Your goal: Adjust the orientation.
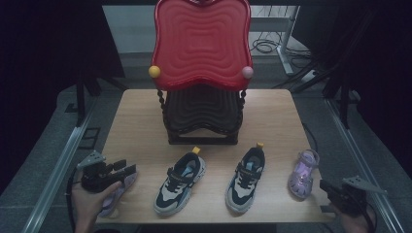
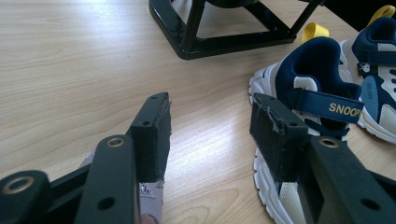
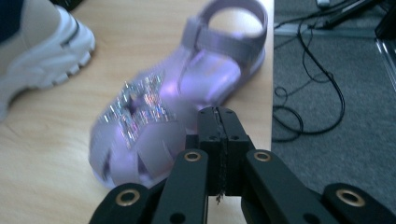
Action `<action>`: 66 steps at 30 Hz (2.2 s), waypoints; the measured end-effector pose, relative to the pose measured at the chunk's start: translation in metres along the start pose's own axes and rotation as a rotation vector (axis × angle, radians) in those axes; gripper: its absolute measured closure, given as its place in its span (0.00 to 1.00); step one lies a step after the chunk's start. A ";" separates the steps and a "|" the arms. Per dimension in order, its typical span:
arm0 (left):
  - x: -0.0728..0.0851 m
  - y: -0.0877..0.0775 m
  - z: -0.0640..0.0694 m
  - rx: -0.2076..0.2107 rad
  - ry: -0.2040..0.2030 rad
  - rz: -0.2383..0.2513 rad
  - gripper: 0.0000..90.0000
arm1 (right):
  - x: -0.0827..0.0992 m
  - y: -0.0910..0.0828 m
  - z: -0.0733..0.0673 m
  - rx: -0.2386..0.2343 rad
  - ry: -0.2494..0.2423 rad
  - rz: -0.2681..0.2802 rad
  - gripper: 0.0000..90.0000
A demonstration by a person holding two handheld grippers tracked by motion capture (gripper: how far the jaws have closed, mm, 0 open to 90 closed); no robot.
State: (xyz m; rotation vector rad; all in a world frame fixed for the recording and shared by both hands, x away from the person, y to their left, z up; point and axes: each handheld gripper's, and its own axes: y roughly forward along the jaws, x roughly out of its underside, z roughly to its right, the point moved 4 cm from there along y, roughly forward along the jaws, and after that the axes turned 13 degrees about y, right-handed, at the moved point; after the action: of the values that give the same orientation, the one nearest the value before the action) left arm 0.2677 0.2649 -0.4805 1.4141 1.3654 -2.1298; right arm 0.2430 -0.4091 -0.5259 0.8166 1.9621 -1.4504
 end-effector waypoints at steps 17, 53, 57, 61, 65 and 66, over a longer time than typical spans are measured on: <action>0.000 0.002 0.003 0.005 0.009 -0.006 0.54 | 0.014 0.018 -0.009 0.024 -0.070 -0.095 1.00; 0.003 0.006 0.004 0.010 0.015 -0.009 0.53 | 0.012 0.019 -0.027 -0.002 -0.163 -0.133 1.00; 0.002 0.004 0.003 0.007 0.015 -0.006 0.53 | 0.012 0.021 -0.031 -0.004 -0.174 -0.137 1.00; 0.003 0.004 0.002 0.006 0.013 -0.007 0.53 | 0.012 0.023 -0.037 -0.020 -0.188 -0.146 1.00; 0.003 0.005 0.002 0.008 0.013 -0.008 0.53 | 0.013 0.025 -0.043 -0.029 -0.199 -0.155 1.00; 0.003 0.005 0.002 0.008 0.013 -0.009 0.53 | 0.013 0.026 -0.044 -0.032 -0.205 -0.158 1.00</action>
State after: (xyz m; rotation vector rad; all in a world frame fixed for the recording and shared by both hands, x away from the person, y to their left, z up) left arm 0.2679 0.2616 -0.4860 1.4300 1.3716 -2.1376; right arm 0.2506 -0.3584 -0.5404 0.4867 1.9227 -1.5231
